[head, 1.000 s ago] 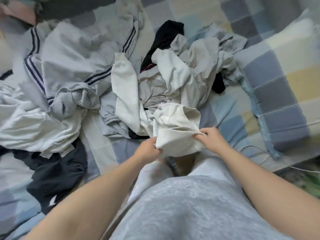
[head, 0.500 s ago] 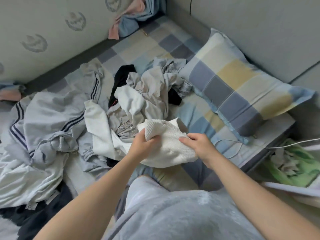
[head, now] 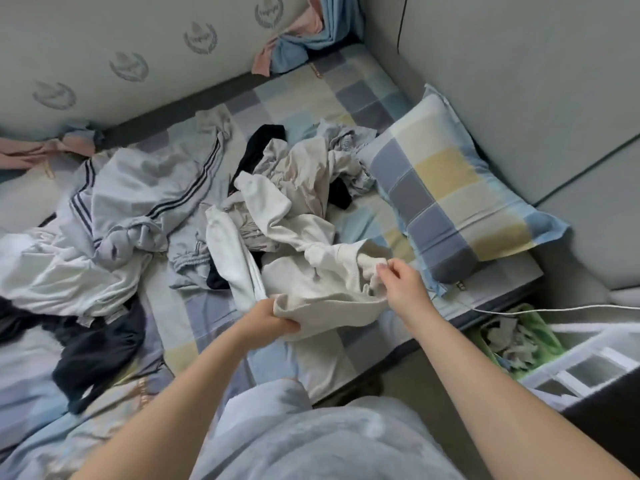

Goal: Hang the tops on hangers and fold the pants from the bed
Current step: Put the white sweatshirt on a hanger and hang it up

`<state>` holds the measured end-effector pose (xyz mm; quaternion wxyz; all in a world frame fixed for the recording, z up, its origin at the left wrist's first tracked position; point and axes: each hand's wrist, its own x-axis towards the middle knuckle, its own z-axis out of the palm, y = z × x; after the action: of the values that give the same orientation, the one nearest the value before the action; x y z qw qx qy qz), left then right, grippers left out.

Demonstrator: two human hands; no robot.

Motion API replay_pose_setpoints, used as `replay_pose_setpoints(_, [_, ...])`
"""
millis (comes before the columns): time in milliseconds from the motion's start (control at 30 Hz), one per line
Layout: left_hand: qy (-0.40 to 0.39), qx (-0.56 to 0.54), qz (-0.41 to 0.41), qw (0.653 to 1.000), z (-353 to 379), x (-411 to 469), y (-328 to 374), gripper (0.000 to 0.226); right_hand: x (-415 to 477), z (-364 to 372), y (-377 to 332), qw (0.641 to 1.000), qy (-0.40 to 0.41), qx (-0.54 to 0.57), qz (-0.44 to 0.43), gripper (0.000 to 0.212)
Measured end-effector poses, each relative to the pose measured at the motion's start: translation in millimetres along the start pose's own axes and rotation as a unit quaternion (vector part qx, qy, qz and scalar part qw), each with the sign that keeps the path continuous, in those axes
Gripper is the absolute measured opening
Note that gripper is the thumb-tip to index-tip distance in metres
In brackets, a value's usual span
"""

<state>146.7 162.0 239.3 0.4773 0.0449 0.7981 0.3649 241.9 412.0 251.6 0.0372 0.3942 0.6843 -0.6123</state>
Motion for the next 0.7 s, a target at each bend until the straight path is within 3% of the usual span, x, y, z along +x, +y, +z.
replay_pose_setpoints(100, [-0.061, 0.093, -0.051, 0.993, -0.9, -12.4, -4.2, 0.023, -8.7, -3.9, -42.8, 0.993, -0.005, -0.065, -0.098, 0.032])
replay_pose_setpoints(233, [-0.036, -0.027, -0.007, 0.999, -15.3, -24.2, 5.5, 0.020, -26.7, 17.6, -85.1, 0.982, -0.042, -0.036, -0.180, 0.029])
replay_pose_setpoints(400, [0.144, -0.045, 0.159, 0.976, -61.7, -55.4, 17.3, 0.073, -70.3, 75.2, -116.3, 0.976, -0.084, -0.015, -0.202, 0.024])
replay_pose_setpoints(467, [0.169, -0.049, 0.219, 0.960, -80.2, -68.0, 18.0, 0.096, -92.0, 95.0, -126.7, 0.970, -0.116, 0.001, -0.212, 0.022])
replay_pose_setpoints(533, [0.163, -0.042, 0.247, 0.954, -94.0, -79.8, 17.6, 0.102, -112.5, 108.0, -139.0, 0.962, -0.152, 0.004, -0.228, 0.015])
replay_pose_setpoints(600, [0.133, -0.041, 0.271, 0.952, -103.1, -89.8, 12.6, 0.075, -130.5, 117.2, -150.9, 0.951, -0.184, 0.000, -0.250, 0.012])
replay_pose_setpoints(700, [0.135, -0.018, 0.285, 0.949, -109.0, -105.7, -0.5, 0.008, -152.9, 130.3, -163.8, 0.943, -0.191, -0.001, -0.274, 0.010])
